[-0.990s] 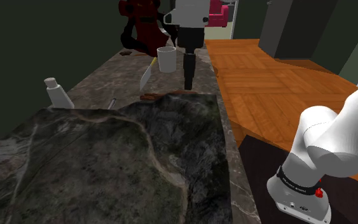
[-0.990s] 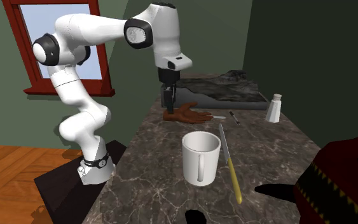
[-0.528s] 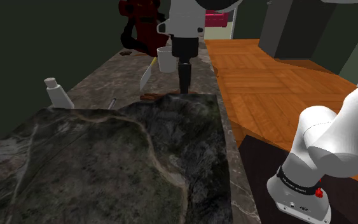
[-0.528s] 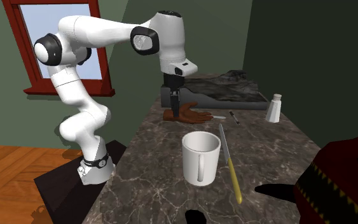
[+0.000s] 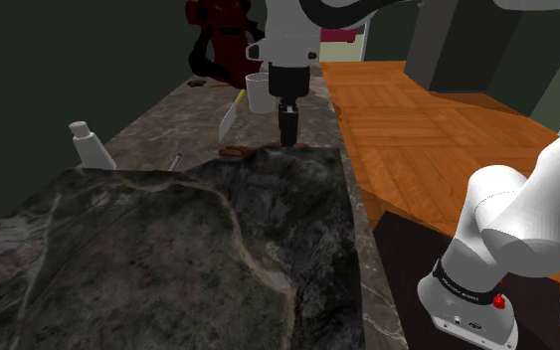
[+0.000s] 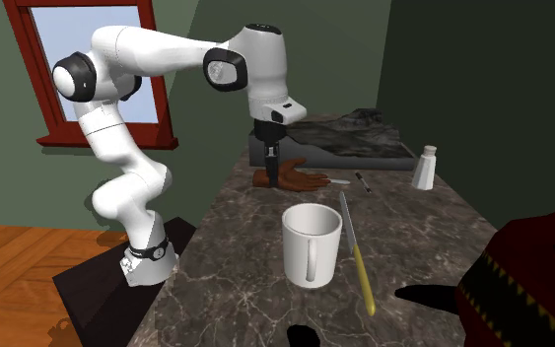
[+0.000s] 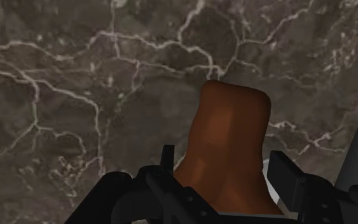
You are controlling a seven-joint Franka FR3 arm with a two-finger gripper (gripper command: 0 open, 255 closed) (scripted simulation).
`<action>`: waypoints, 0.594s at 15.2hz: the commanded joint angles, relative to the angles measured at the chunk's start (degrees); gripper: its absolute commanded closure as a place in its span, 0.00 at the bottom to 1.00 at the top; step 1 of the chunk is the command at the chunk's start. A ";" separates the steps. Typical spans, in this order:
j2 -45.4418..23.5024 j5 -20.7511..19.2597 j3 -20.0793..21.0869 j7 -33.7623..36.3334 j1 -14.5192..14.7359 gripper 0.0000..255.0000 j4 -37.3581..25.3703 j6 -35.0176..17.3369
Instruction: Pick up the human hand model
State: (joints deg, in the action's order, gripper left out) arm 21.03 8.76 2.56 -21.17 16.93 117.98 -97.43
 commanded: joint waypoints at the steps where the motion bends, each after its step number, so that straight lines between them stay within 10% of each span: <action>1: -0.07 0.00 0.01 0.01 0.01 1.00 0.05 -0.05; 9: -0.50 -0.10 -0.09 0.37 -0.02 1.00 -3.41 2.96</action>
State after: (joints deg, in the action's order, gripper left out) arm 20.75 8.68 2.46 -20.94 16.90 115.53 -95.19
